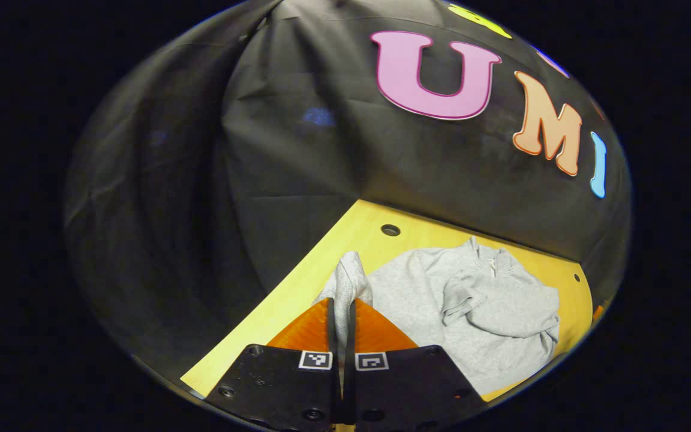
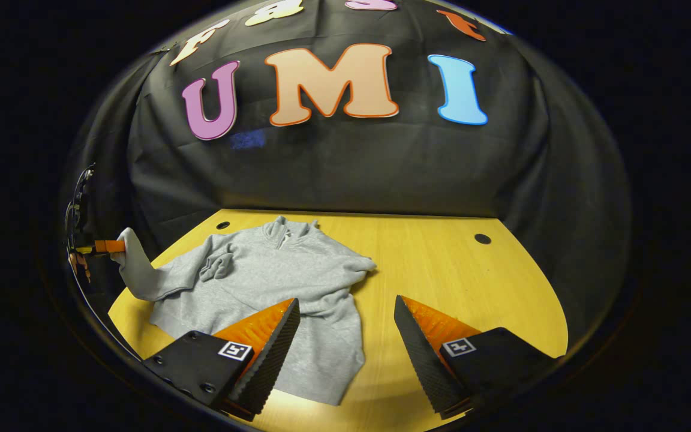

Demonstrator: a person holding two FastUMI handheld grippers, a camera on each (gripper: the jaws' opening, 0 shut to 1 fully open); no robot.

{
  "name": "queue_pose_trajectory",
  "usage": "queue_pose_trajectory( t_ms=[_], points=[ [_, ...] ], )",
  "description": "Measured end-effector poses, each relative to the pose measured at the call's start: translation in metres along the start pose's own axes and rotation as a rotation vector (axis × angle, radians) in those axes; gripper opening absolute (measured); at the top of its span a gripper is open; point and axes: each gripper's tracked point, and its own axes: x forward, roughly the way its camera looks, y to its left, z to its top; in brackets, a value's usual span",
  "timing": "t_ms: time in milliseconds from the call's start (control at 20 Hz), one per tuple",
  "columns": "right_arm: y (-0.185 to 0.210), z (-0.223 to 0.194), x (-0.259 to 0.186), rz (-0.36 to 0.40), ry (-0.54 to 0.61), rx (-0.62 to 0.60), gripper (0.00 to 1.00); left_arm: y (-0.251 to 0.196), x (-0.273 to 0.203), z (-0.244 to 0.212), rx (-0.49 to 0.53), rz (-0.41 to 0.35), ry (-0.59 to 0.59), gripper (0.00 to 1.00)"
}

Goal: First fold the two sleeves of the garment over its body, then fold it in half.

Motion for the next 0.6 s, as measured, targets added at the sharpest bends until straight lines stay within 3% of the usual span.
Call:
queue_pose_trajectory(
  t_ms=[600],
  points=[
    [-0.096,-0.029,-0.036,-0.135,0.008,0.138,0.99,-0.177,0.032,0.028,0.12,-0.225,-0.019,0.0]
  ],
)
